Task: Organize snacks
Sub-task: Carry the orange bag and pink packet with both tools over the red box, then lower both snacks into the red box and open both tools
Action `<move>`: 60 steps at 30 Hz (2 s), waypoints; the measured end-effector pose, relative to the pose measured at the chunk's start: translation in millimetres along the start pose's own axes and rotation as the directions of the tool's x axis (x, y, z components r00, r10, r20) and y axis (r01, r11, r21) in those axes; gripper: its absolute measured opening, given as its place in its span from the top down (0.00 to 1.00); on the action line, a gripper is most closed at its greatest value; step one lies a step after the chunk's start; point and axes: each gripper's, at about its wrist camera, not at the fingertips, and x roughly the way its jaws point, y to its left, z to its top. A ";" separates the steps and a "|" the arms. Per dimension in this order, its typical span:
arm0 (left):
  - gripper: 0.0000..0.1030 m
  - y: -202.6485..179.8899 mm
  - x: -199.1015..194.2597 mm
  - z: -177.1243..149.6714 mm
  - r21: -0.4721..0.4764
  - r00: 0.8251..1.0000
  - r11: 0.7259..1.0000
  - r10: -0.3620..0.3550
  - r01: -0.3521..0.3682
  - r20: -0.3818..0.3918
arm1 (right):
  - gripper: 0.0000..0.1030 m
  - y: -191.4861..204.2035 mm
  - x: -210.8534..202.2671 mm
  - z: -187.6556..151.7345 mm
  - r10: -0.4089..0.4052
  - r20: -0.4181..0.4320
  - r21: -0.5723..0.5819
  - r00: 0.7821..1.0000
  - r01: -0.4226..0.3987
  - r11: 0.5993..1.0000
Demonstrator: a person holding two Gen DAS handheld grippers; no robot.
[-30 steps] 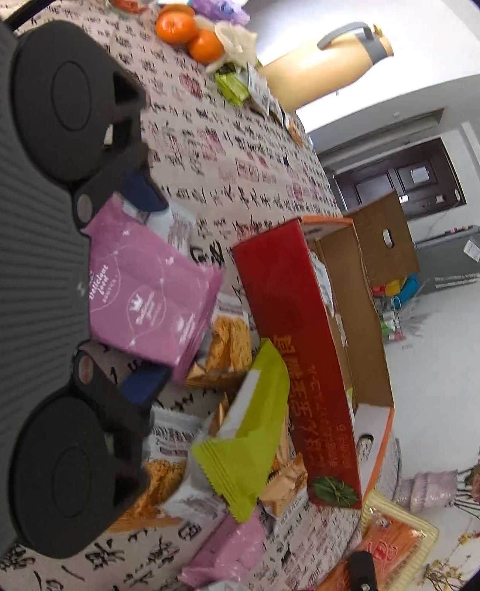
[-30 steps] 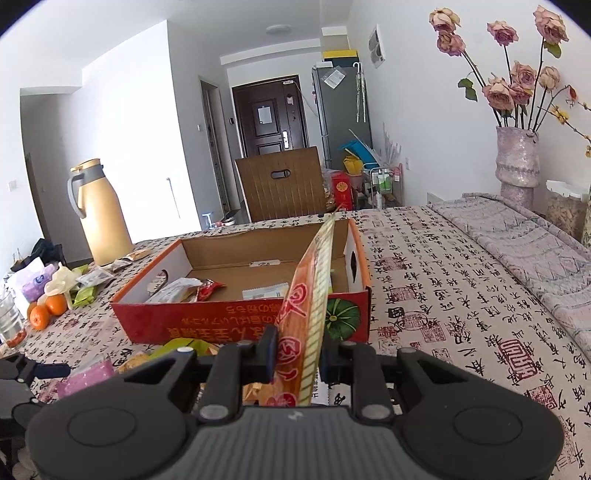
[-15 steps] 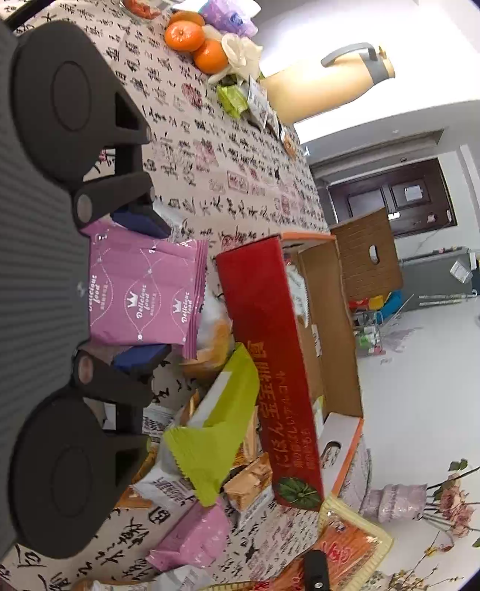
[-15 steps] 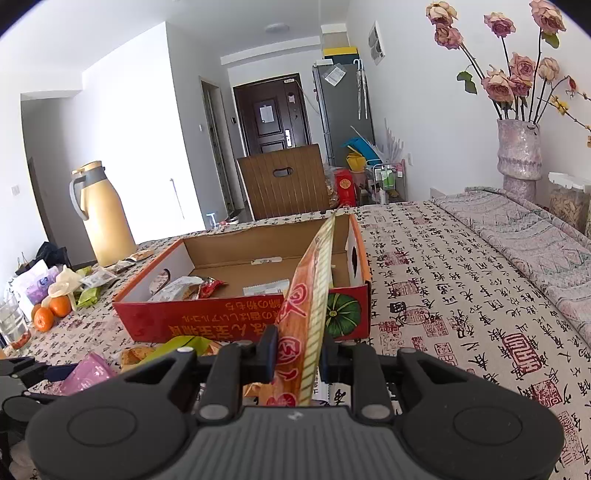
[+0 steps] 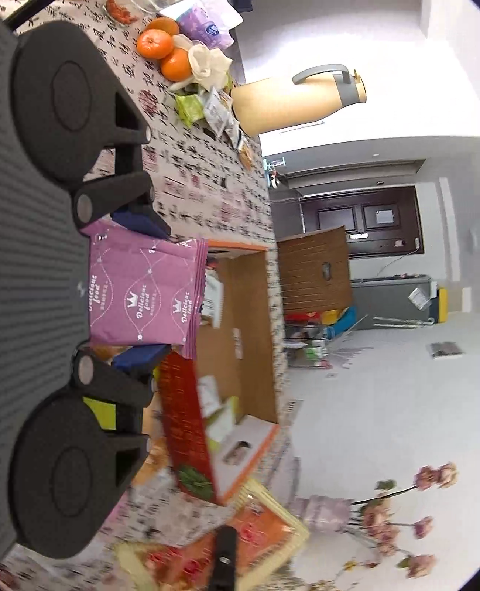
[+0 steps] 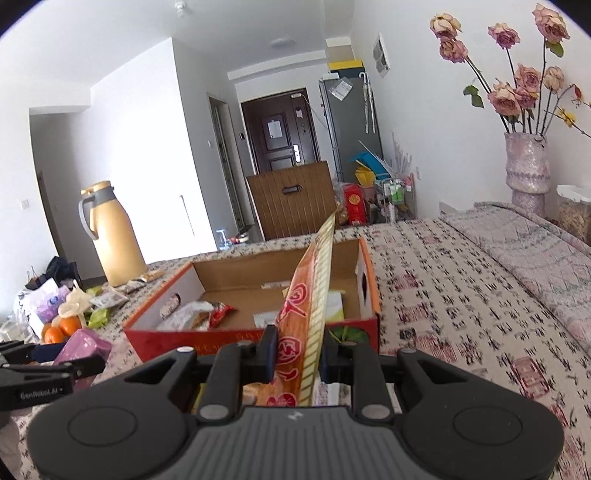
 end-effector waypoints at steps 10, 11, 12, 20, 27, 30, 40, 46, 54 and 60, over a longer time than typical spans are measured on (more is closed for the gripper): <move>0.40 -12.9 21.3 49.0 -0.059 0.998 0.998 0.011 -0.008 0.055 | 0.80 8.4 31.7 40.6 0.065 0.057 -0.015 0.996 -0.064 0.998; 0.40 -14.1 24.3 52.9 -0.060 0.998 0.998 0.012 -0.008 0.059 | 0.80 9.8 35.8 44.3 0.070 0.061 -0.018 0.996 -0.069 0.997; 0.40 -15.7 28.5 57.6 -0.062 0.998 0.998 0.016 -0.012 0.061 | 0.80 11.3 40.3 48.6 0.073 0.063 -0.022 0.995 -0.072 0.997; 0.40 -17.3 67.6 86.5 -0.087 0.998 0.996 0.039 -0.034 0.052 | 0.80 15.4 83.9 79.8 0.078 0.063 -0.050 0.995 -0.075 0.996; 0.40 -19.1 110.2 97.7 -0.108 0.998 0.992 0.062 -0.059 0.024 | 0.80 10.7 130.0 87.9 0.076 0.019 -0.031 0.997 -0.075 0.997; 0.40 -18.8 127.1 94.6 -0.117 0.997 0.990 0.072 -0.072 0.001 | 0.80 8.5 150.2 84.0 0.081 -0.005 -0.017 0.997 -0.081 0.997; 0.40 -18.7 159.0 71.7 -0.103 0.996 0.992 0.062 -0.069 -0.070 | 0.80 -5.2 194.7 57.4 0.067 -0.097 0.022 0.993 -0.065 0.998; 0.39 -20.0 164.6 65.4 -0.093 0.996 0.995 0.030 -0.038 -0.087 | 0.80 -6.7 204.1 49.4 0.061 -0.137 0.020 0.989 -0.059 0.998; 0.08 -18.1 153.1 66.3 -0.111 0.998 0.992 0.052 -0.056 -0.041 | 0.55 -11.3 201.4 45.9 0.028 -0.146 0.011 0.989 -0.026 1.000; 0.00 -14.8 152.5 66.9 -0.124 0.996 0.989 0.072 -0.077 -0.044 | 0.07 -15.1 192.1 48.5 0.005 -0.106 0.015 0.994 -0.003 1.000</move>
